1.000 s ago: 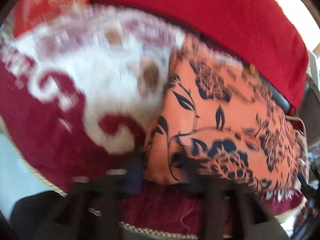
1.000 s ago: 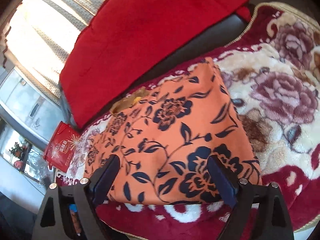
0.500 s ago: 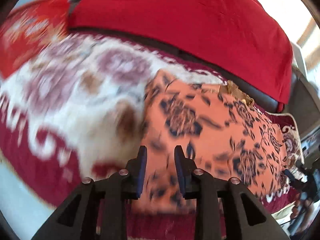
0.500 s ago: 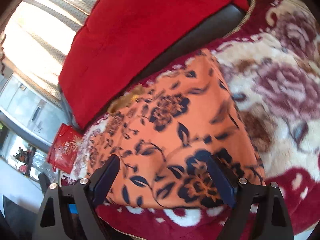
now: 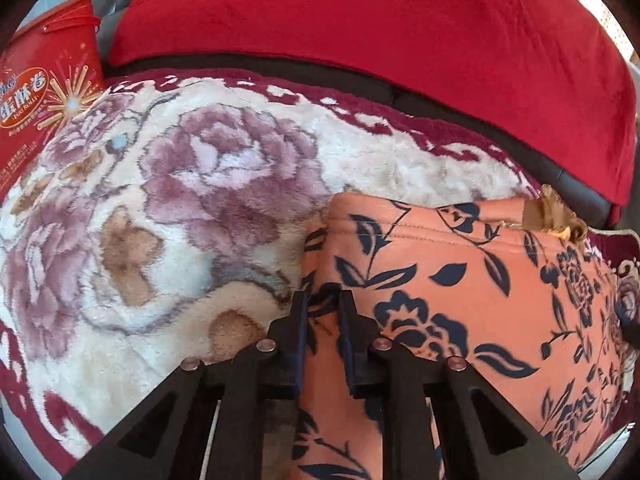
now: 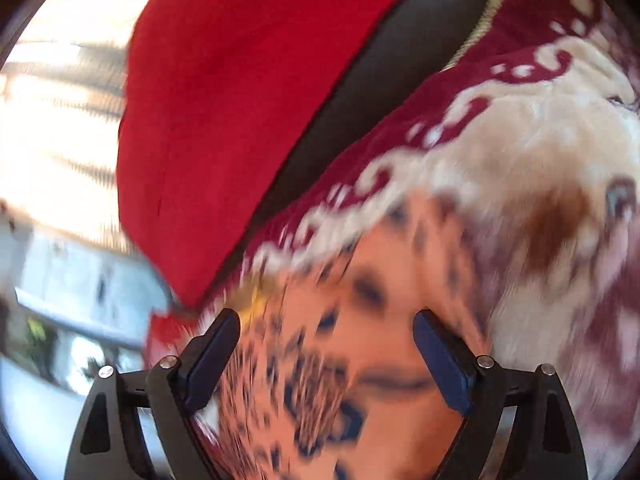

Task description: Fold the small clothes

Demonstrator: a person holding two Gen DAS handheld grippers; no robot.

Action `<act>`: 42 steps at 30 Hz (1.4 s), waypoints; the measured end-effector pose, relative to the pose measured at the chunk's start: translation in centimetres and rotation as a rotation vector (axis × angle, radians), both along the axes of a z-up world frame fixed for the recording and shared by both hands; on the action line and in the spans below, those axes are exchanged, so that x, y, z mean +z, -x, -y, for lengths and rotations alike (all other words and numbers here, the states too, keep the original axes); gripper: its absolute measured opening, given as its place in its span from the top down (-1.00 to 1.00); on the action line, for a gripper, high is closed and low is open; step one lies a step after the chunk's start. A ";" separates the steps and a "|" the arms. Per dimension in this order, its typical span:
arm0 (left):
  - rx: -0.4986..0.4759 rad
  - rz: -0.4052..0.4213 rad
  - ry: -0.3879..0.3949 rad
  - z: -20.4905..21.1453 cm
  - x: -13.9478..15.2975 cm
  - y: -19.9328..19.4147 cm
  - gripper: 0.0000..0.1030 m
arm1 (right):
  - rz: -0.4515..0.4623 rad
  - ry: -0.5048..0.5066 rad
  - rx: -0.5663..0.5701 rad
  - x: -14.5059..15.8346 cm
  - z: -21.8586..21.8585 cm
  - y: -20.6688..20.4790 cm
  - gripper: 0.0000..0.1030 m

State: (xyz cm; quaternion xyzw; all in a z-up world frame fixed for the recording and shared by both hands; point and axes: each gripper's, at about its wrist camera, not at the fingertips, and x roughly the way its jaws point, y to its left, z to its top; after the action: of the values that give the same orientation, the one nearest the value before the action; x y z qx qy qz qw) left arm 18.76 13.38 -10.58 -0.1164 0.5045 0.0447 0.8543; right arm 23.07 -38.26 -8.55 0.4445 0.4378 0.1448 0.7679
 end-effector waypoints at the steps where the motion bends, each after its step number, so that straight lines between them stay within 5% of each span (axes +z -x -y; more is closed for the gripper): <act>1: 0.009 0.004 0.004 -0.2 0.1 0.2 0.65 | -0.002 -0.017 -0.024 -0.3 0.7 -0.6 -0.75; 4: 0.041 0.050 -0.029 -0.2 1.6 1.8 0.51 | 0.002 -0.063 -0.098 -0.9 2.3 -1.5 -0.75; 8: 0.030 0.162 -0.060 1.4 4.7 5.4 -0.23 | 0.084 0.054 -0.146 1.6 2.3 2.1 -0.77; 13: -0.018 0.230 -0.074 5.8 7.3 9.3 -0.36 | 0.222 0.116 -0.097 4.7 0.2 13.0 -0.77; 16: -0.040 0.226 -0.051 7.9 7.6 11.2 -0.40 | 0.218 0.078 -0.049 3.4 -2.4 20.0 -0.77; 21: -0.079 0.196 -0.040 10.3 6.9 13.2 -0.40 | 0.155 -0.014 -0.049 -0.6 -5.9 26.1 -0.77; 35: -0.125 0.191 -0.059 12.8 7.3 14.4 -0.40 | 0.078 -0.137 -0.226 -3.5 -4.7 20.9 -0.77; 42: -0.151 0.186 -0.054 14.5 6.8 13.1 -0.40 | 0.081 -0.098 -0.267 -2.9 -4.6 19.3 -0.65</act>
State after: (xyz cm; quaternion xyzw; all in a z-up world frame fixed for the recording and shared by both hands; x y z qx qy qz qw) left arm 5.63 -1.16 -3.75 -0.0588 0.4289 -0.0174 0.9013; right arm 3.81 -33.64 -11.48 0.5294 0.3358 0.0805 0.7750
